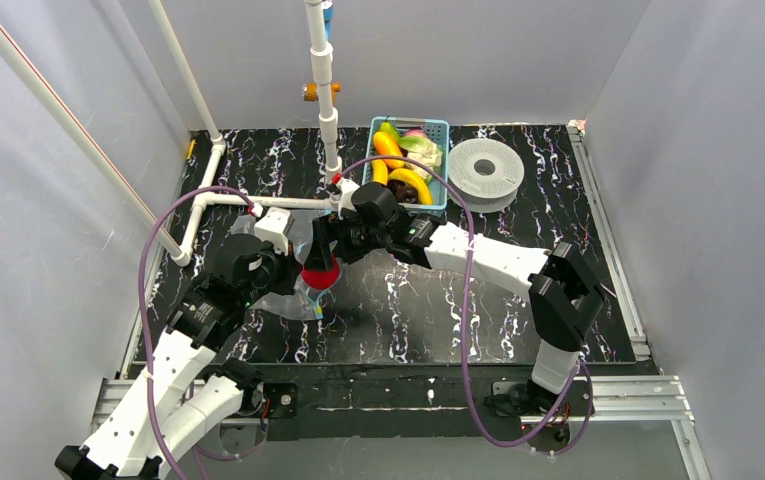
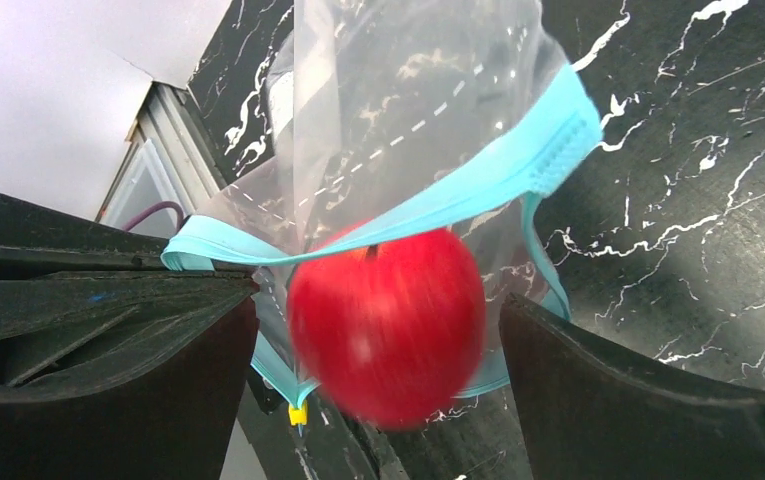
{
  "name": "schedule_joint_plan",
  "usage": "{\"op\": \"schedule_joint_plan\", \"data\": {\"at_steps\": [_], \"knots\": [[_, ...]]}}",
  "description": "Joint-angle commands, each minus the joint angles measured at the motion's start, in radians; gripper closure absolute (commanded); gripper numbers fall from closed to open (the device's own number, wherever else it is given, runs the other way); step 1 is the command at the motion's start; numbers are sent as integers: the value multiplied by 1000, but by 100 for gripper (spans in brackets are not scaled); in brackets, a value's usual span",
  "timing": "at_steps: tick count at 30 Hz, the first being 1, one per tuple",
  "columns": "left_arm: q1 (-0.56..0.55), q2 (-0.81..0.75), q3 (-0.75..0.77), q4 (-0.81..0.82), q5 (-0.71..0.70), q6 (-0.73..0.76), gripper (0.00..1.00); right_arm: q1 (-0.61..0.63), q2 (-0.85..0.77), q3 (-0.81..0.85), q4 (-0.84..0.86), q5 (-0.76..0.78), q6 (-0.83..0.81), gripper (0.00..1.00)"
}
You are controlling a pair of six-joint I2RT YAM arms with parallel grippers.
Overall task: Place the food in the zip-top bag and seal the zipper
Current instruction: Place the fake fruit in the zipper food storage bag.
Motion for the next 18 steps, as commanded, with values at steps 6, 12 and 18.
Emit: {"op": "schedule_joint_plan", "data": {"at_steps": [6, 12, 18], "knots": [[-6, -1, 0, 2, -9, 10, 100, -2, -19, 92, -40, 28, -56, 2], [-6, 1, 2, -1, -22, 10, 100, -6, -82, 72, -71, 37, -92, 1], [-6, 23, 8, -12, -33, 10, 100, -21, -194, -3, -69, 10, -170, 3]]}}
